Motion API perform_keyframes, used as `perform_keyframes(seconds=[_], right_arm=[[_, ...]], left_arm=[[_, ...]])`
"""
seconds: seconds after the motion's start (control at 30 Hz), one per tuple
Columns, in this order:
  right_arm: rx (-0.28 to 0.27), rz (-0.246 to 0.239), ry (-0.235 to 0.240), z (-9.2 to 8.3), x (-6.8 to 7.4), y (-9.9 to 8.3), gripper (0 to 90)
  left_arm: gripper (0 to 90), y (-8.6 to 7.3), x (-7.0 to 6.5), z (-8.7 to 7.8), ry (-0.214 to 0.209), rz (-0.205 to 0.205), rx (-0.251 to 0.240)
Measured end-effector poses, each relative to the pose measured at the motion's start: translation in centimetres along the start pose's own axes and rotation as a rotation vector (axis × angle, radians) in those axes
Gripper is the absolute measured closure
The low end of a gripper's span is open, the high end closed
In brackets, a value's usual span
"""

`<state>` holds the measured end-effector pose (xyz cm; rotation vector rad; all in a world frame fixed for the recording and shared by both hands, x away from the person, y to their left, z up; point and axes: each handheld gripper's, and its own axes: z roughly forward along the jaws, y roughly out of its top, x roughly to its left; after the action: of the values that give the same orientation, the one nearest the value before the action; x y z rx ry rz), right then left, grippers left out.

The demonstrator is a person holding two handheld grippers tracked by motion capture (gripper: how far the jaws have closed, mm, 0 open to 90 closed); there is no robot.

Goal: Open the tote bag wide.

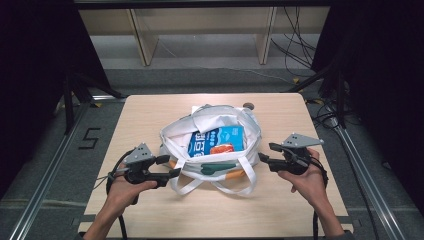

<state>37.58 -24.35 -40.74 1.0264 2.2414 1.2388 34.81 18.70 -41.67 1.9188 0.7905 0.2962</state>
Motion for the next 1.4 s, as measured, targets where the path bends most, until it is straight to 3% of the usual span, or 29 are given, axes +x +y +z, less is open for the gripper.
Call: perform_keyframes(seconds=[0.03, 0.07, 0.13, 0.27, 0.53, 0.57, 0.73, 0.77, 0.93, 0.97, 1.07, 1.1, 1.13, 1.17, 1.2, 1.23, 1.27, 1.3, 1.37, 1.4], right_arm=[[-0.014, -0.012, -0.001, -0.1, -0.1, -0.2, 42.8], [-0.014, 0.012, -0.007, -0.2, 0.0, -0.3, 41.9], [-0.027, 0.003, -0.011, -0.4, -0.1, -0.5, 41.0], [-0.043, 0.031, -0.014, -0.8, 0.4, -1.0, 38.9], [-0.012, 0.014, 0.006, -1.2, 1.4, -2.5, 35.7], [-0.014, 0.03, 0.004, -1.1, 1.7, -2.8, 35.5], [-0.004, 0.012, 0.024, -0.9, 2.2, -3.9, 35.2], [0.012, 0.033, 0.033, -1.0, 2.5, -4.2, 35.1], [0.008, 0.001, 0.025, -1.1, 2.7, -5.0, 34.5], [0.013, 0.032, 0.028, -1.2, 3.0, -5.2, 34.4], [0.018, 0.008, 0.025, -1.4, 3.0, -5.7, 34.0], [0.013, 0.024, 0.033, -1.4, 3.3, -5.9, 33.9], [0.019, -0.005, 0.023, -1.4, 3.1, -6.0, 33.8], [0.023, 0.023, 0.027, -1.5, 3.4, -6.3, 33.8], [0.028, -0.008, 0.033, -1.5, 3.2, -6.5, 33.7], [0.026, 0.018, 0.034, -1.5, 3.5, -6.7, 33.7], [0.026, 0.002, 0.034, -1.5, 3.5, -6.9, 33.5], [0.046, 0.036, 0.042, -1.6, 3.8, -7.1, 33.4], [0.047, 0.0, 0.048, -1.7, 3.8, -7.4, 33.3], [0.042, 0.026, 0.043, -1.8, 4.1, -7.6, 33.3]], left_arm=[[34.6, -0.1, -0.2, 0.0, 0.001, -0.016, -0.004], [34.5, -0.2, -0.4, -0.1, 0.012, -0.018, 0.0], [34.2, -0.4, -0.7, -0.1, 0.009, -0.018, -0.012], [32.6, -1.0, -1.2, -0.2, 0.0, -0.009, -0.006], [29.5, -2.0, -2.0, 0.1, -0.009, -0.003, 0.014], [28.9, -2.3, -2.0, 0.2, -0.018, -0.007, 0.016], [28.1, -3.2, -2.5, 0.4, -0.011, -0.023, 0.011], [28.1, -3.4, -2.4, 0.4, -0.016, -0.009, 0.029], [27.1, -4.2, -2.7, 0.7, -0.027, -0.006, 0.028], [27.1, -4.2, -2.7, 0.7, -0.027, -0.006, 0.028], [27.2, -4.8, -2.9, 0.8, -0.026, -0.014, 0.029], [27.0, -5.0, -2.9, 0.8, -0.026, -0.017, 0.024], [26.9, -5.1, -3.0, 0.7, -0.019, -0.02, 0.021], [26.8, -5.3, -2.9, 0.6, -0.015, -0.016, 0.028], [26.5, -5.4, -2.9, 0.6, -0.019, -0.023, 0.026], [26.4, -5.6, -2.9, 0.6, -0.022, -0.015, 0.031], [26.3, -5.8, -3.0, 0.6, -0.013, -0.021, 0.032], [26.0, -5.9, -2.9, 0.5, -0.017, -0.021, 0.032], [25.4, -6.1, -2.8, 0.5, -0.025, -0.001, 0.038], [25.4, -6.3, -3.0, 0.5, -0.015, -0.021, 0.043]])
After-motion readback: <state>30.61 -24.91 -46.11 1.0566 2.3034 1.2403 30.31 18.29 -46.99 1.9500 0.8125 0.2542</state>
